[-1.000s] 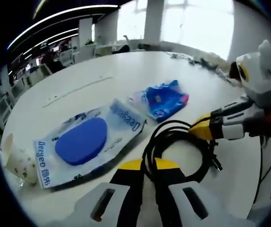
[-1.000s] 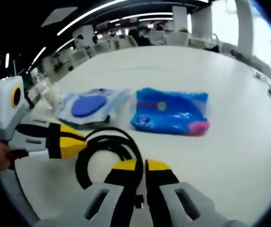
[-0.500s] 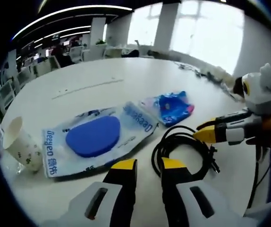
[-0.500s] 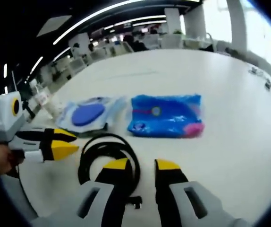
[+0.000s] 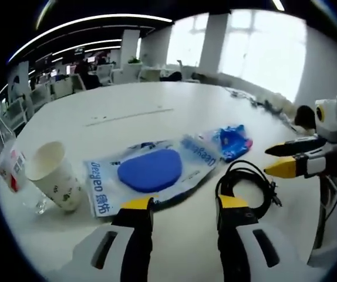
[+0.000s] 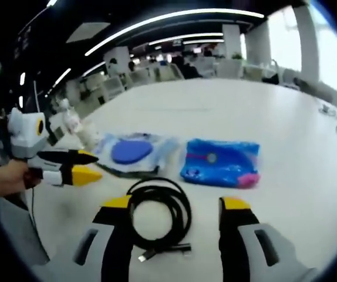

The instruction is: Arrange the tabletop items into an orderly group along one side of the table until the central work area is clear of visible clutter.

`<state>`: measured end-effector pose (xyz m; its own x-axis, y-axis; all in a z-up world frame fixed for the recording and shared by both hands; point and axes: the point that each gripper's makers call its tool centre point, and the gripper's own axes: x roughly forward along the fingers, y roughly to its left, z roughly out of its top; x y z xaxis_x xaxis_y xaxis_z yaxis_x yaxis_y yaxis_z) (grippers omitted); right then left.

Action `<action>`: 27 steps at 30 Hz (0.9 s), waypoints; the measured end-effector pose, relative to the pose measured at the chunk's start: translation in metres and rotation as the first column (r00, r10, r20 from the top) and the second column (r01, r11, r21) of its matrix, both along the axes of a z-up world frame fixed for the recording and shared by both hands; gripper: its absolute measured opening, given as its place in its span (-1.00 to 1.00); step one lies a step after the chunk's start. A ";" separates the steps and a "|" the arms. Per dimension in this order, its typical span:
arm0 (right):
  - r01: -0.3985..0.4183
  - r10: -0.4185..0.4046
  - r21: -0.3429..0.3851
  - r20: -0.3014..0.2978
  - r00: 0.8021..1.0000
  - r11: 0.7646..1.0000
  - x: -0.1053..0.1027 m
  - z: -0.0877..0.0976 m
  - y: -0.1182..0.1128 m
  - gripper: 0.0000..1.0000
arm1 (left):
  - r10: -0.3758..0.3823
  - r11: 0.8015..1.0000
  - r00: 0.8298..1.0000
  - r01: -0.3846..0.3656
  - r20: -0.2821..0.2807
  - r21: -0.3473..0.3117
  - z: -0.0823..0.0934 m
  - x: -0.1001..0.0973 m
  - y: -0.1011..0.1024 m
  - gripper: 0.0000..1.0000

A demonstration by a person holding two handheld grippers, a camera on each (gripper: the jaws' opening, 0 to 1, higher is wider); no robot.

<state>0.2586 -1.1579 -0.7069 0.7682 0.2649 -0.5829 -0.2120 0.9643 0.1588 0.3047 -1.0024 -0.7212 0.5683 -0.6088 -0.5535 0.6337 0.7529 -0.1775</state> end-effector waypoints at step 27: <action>-0.161 0.163 -0.027 0.161 0.973 0.987 -0.033 0.079 0.042 0.99 | -0.011 1.000 0.997 0.012 0.079 -0.016 0.049 -0.023 0.082 0.83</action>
<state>0.2258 -1.1155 -0.6279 0.8005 0.3865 -0.4581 -0.3876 0.9168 0.0963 0.2822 -0.9204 -0.6725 0.6024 -0.6242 -0.4975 0.6551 0.7427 -0.1388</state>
